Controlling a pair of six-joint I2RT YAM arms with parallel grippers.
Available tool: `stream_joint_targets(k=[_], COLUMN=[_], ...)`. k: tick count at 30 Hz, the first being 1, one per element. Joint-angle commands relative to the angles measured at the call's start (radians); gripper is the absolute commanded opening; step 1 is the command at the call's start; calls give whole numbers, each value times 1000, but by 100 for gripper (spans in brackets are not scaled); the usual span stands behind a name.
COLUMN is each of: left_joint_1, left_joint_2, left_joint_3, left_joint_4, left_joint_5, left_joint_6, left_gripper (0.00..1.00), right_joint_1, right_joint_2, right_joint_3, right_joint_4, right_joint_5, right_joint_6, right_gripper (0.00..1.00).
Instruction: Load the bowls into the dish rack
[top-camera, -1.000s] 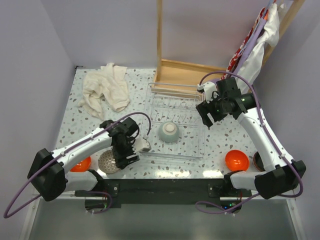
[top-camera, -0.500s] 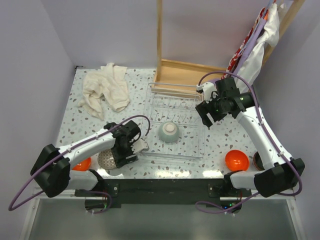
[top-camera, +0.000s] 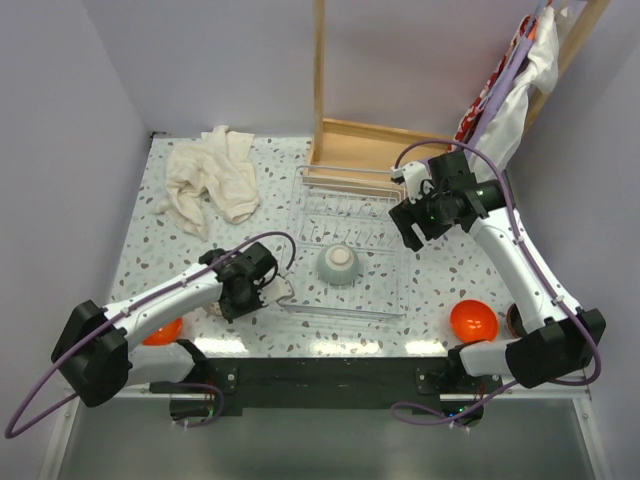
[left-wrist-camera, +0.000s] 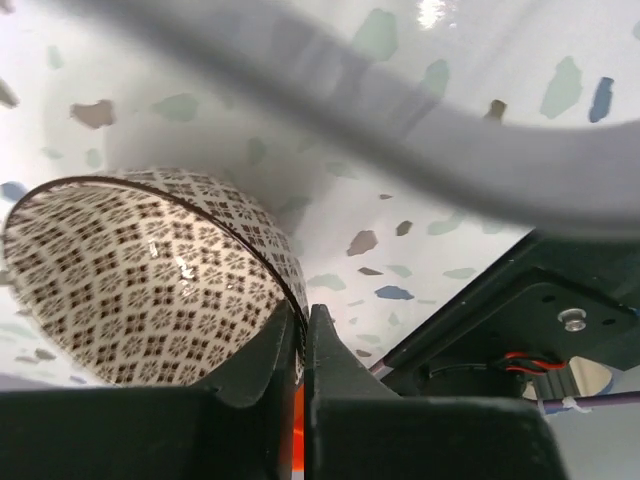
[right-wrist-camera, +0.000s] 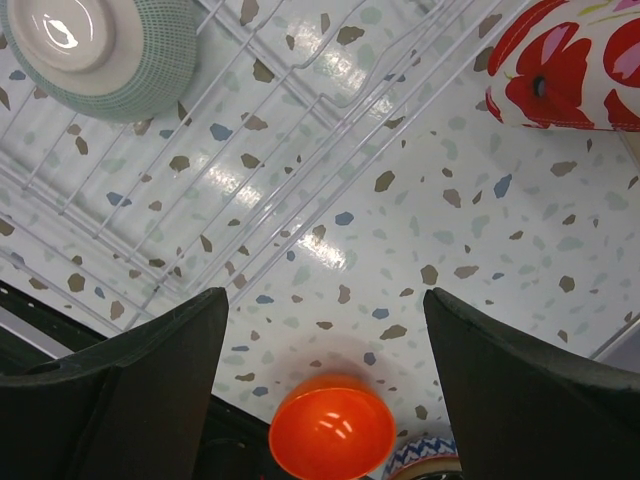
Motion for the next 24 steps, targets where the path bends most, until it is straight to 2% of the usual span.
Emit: stream_joint_targets(k=[1, 4, 5, 13, 16, 17, 19, 20, 21, 22, 23, 24], left_joint_1=[0, 4, 6, 20, 26, 26, 27, 38, 38, 38, 38, 38], left_joint_2=[-11, -17, -14, 182, 237, 247, 235, 187, 154, 121, 57, 37], left_joint_3=[63, 183, 269, 777, 888, 898, 857, 814, 757, 621, 547, 478], left_joint_4=[-4, -54, -63, -18, 30, 50, 181, 253, 451, 561, 693, 933], left_joint_5=[-25, -49, -52, -80, 32, 169, 312, 498, 589, 662, 754, 789], left_joint_6=[9, 18, 21, 15, -22, -23, -80, -98, -121, -188, -250, -317], left_gripper=[0, 0, 0, 0, 0, 0, 0, 0, 0, 0, 0, 0], right_joint_1=[1, 2, 2, -1, -16, -36, -64, -87, -90, -91, -91, -91], right_joint_2=[-3, -3, -5, -5, -14, -12, -23, -37, -66, -77, -84, -93], right_joint_3=[35, 41, 41, 44, 52, 53, 44, 23, -25, -42, -54, -65], right_joint_4=[26, 28, 29, 49, 51, 51, 64, 89, 153, 178, 196, 216], right_joint_5=[-1, 5, 7, 7, 6, -2, -55, -80, -105, -137, -158, -165], right_joint_6=[16, 15, 16, 50, 81, 116, 208, 245, 275, 315, 314, 343], right_gripper=[84, 84, 84, 83, 83, 82, 82, 82, 82, 82, 82, 82])
